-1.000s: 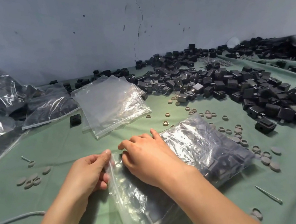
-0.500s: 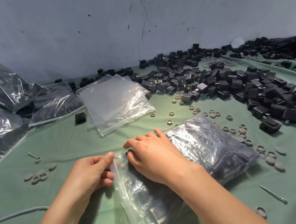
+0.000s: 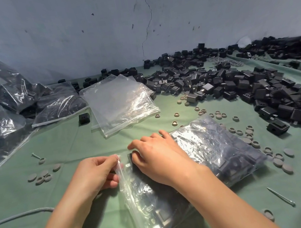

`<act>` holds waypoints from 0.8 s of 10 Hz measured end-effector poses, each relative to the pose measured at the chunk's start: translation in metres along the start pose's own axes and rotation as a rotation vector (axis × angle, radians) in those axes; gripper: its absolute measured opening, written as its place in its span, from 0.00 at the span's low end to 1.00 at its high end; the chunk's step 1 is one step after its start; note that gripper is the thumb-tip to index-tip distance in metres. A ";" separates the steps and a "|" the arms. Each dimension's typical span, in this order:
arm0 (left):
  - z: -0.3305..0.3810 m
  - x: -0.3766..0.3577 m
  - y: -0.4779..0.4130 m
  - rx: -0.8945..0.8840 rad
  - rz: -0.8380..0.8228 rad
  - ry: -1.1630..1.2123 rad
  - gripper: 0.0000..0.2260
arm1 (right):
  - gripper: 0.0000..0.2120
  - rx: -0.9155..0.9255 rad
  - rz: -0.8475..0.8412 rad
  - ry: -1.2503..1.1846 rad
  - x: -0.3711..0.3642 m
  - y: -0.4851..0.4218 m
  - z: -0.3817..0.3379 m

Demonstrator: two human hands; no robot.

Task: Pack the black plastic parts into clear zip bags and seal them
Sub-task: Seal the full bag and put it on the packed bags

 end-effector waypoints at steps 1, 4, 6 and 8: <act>0.000 0.000 -0.001 0.008 -0.005 0.012 0.11 | 0.18 0.000 0.000 -0.001 0.000 0.000 0.000; -0.003 0.001 -0.003 0.003 -0.023 0.017 0.10 | 0.18 0.004 -0.001 -0.009 -0.001 -0.001 0.000; -0.001 0.001 -0.003 0.004 -0.009 0.023 0.07 | 0.18 0.005 0.010 -0.017 -0.001 -0.001 0.001; 0.000 0.004 -0.003 -0.021 0.061 0.042 0.08 | 0.19 0.001 0.008 -0.021 -0.001 -0.001 0.002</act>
Point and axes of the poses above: each hand's wrist, its own y-axis away from the middle knuckle, its own x-axis out of the back of the hand, z = x × y, the point moved 9 cm from there along -y, towards the middle knuckle, and after that the axes turned 3 degrees about x, right-handed, at the moved point
